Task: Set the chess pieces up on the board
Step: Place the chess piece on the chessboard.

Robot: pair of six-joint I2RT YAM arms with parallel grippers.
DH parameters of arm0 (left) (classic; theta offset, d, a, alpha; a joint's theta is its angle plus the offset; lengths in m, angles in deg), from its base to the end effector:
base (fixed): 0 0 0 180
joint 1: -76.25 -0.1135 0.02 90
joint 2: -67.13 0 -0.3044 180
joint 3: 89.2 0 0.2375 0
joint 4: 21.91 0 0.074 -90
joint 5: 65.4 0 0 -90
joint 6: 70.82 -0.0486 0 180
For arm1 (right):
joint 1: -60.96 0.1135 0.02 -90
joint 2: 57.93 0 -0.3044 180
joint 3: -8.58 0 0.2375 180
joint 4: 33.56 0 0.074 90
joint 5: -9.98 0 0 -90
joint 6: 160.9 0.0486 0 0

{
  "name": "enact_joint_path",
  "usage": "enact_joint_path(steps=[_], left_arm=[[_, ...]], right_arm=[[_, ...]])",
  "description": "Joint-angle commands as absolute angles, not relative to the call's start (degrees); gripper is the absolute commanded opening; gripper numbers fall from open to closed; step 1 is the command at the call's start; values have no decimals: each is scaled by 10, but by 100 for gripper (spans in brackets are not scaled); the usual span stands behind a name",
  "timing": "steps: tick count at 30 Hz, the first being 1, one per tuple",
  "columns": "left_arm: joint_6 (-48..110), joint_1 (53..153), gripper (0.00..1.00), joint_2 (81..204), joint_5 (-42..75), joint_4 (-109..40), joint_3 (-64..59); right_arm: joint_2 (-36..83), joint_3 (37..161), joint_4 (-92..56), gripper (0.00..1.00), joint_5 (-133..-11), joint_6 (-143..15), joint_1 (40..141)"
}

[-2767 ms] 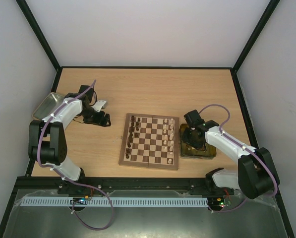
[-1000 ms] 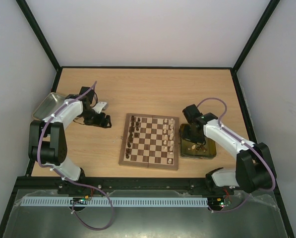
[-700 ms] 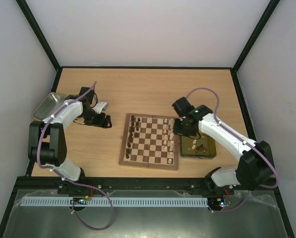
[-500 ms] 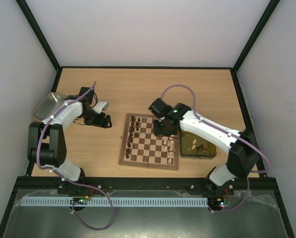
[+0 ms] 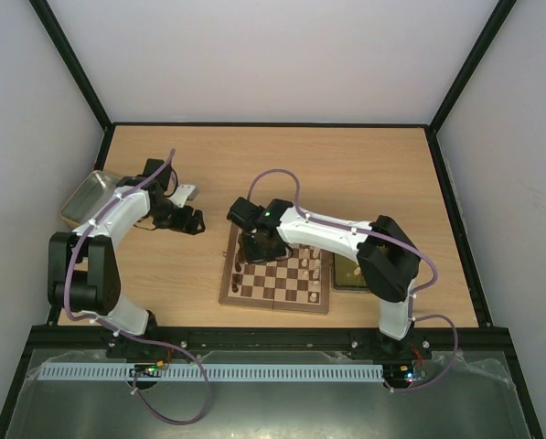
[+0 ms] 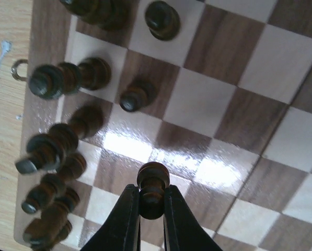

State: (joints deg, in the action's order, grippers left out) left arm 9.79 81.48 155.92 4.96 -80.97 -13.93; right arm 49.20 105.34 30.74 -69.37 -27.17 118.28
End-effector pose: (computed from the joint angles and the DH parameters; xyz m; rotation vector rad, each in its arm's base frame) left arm 0.2777 -0.0418 0.2480 0.4284 2.7580 -0.4671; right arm 0.1952 0.3209 0.2442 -0.4020 3.0477 0.5015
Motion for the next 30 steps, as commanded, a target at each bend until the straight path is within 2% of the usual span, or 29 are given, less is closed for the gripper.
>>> enact_joint_path(steps=[1,16,22,30], left_arm=[[106,813,84,1540,57,-812,-148],[107,811,85,1534,57,-810,-149],[107,811,85,1534,55,-810,-149],[108,809,85,1533,54,-809,-150]], right_arm=[[516,1085,285,4,-690,-275,1186],[552,1101,269,4,-674,-276,1186],[554,1100,270,11,-677,-280,1186],[554,1098,267,14,-677,-278,1186]])
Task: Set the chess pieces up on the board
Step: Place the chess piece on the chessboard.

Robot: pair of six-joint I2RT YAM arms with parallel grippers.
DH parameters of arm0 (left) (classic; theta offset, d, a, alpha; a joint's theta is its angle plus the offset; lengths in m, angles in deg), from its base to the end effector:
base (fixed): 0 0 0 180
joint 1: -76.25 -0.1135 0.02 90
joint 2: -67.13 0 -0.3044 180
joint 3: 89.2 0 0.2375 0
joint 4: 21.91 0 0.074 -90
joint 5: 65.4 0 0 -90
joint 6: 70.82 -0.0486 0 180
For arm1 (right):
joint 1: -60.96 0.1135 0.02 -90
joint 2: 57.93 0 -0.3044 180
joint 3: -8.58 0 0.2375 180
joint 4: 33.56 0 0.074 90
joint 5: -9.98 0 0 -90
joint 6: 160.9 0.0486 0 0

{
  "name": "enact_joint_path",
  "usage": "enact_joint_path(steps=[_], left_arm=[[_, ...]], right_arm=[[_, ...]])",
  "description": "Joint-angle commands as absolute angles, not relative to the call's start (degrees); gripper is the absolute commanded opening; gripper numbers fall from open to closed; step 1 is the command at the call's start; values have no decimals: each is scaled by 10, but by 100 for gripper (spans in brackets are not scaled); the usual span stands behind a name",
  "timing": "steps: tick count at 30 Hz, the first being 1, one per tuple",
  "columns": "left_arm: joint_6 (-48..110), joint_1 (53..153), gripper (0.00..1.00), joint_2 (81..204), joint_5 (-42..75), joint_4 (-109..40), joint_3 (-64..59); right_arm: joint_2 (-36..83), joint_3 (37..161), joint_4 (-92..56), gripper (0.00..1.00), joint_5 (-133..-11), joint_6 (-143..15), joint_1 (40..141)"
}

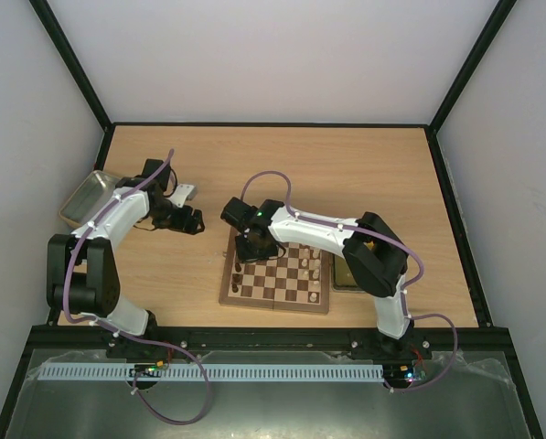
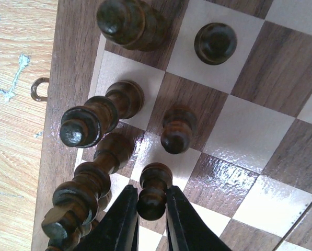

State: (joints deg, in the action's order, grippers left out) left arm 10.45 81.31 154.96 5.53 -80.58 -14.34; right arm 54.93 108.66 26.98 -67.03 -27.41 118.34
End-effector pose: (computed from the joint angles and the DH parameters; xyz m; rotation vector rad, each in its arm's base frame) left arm 0.2752 -0.0403 0.2505 0.4083 2.7485 -0.4519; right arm 0.2090 0.3468 0.2252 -0.4231 3.0488 0.5710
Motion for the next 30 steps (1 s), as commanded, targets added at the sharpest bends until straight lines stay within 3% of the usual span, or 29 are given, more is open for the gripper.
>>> enact_joint_path(steps=[1,8,30], left_arm=[[108,809,85,1533,54,-809,-150],[108,809,85,1531,54,-808,-151],[109,806,86,1525,56,-806,-153]], right_arm=[[554,1098,267,16,-676,-279,1186],[552,1098,267,20,-673,-280,1186],[536,1086,273,19,-686,-278,1186]])
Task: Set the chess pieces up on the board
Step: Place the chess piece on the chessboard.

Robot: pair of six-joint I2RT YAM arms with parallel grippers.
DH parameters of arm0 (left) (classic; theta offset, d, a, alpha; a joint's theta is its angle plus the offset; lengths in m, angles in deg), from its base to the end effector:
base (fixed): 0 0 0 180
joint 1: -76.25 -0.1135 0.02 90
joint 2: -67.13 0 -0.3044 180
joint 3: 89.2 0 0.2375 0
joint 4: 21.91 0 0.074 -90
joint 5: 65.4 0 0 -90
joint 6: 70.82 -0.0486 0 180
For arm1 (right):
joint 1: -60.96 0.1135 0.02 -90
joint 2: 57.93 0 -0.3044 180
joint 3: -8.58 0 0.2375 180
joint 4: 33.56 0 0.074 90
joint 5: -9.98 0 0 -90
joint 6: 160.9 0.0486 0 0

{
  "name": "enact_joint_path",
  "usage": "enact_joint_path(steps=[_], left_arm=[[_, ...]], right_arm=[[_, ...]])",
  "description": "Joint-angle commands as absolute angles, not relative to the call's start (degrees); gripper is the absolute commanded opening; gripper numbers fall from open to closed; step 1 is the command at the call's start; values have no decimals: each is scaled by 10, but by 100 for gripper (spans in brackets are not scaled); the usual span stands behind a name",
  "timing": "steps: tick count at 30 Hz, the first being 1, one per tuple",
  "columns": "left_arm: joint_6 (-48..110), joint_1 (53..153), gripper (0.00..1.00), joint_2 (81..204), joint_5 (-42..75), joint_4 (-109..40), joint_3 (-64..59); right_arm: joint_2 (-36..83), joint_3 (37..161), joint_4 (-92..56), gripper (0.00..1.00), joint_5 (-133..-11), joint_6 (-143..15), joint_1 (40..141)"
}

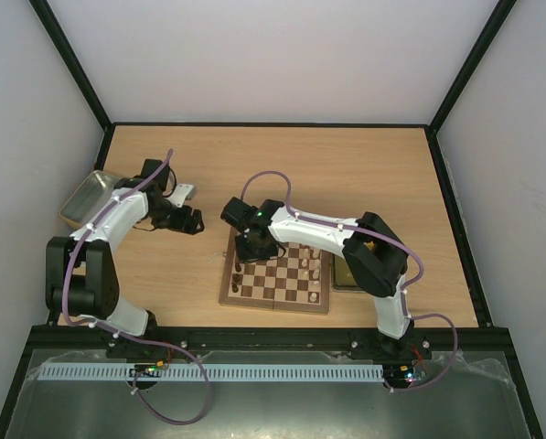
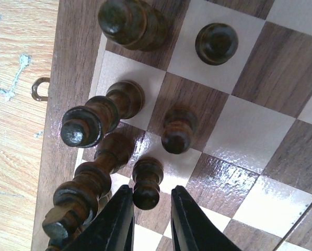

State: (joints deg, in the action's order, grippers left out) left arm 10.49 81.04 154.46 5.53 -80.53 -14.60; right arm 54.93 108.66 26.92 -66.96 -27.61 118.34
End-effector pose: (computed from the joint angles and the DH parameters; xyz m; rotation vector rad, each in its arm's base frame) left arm 0.2735 -0.0389 0.2516 0.4013 2.7441 -0.4499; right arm 0.2090 0.3469 0.2253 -0.4288 3.0472 0.5733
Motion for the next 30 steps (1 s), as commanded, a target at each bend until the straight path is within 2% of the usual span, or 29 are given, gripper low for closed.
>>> enact_joint_path(steps=[1,30], left_arm=[[109,806,86,1525,56,-806,-153],[109,806,86,1528,56,-804,-154]], right_arm=[[535,1085,272,19,-687,-278,1186],[528,1067,263,19,-684,-276,1186]])
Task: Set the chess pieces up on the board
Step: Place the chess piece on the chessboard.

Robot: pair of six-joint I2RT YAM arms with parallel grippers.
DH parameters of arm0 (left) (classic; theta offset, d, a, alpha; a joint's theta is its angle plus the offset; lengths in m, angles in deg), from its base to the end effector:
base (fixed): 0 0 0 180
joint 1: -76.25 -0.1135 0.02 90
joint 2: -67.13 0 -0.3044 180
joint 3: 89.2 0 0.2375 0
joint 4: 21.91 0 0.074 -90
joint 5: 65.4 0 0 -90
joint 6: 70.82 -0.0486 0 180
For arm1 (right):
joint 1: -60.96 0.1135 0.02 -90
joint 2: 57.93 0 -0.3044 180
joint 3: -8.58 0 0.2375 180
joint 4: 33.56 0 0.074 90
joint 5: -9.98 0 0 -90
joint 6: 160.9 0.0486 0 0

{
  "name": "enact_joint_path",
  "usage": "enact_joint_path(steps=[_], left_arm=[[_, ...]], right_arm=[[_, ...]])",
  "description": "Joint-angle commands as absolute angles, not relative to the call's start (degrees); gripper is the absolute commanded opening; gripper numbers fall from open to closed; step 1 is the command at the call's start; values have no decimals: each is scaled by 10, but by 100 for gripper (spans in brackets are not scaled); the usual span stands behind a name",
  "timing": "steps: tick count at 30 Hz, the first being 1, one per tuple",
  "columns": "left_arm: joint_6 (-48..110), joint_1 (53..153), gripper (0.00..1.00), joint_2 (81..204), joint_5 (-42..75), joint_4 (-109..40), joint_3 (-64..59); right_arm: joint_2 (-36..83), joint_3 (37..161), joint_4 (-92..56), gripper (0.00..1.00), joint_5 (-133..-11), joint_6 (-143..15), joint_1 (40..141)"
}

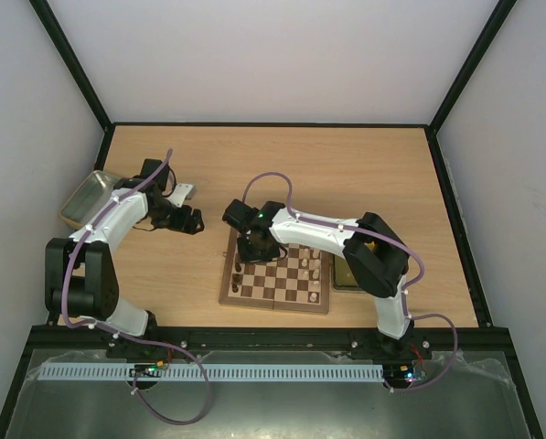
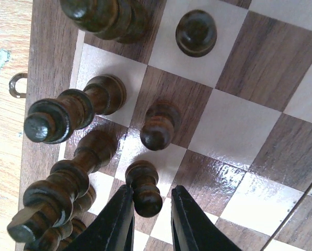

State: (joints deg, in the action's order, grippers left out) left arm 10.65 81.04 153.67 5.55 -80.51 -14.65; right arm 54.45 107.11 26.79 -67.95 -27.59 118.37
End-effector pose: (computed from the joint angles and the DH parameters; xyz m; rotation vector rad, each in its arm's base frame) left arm 0.2715 -0.0387 0.2549 0.3987 2.7320 -0.4474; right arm 0.2067 0.3421 0.2212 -0.4230 3.0520 0.5370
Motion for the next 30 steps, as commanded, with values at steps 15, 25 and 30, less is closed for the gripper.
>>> enact_joint_path(steps=[15,25,30], left_arm=[[109,806,86,1527,55,-803,-154],[109,806,86,1528,55,-803,-154],[109,806,86,1529,55,-804,-154]], right_arm=[[539,1084,268,17,-683,-282,1187],[547,1091,268,14,-682,-284,1186],[553,1100,270,13,-682,-287,1187]])
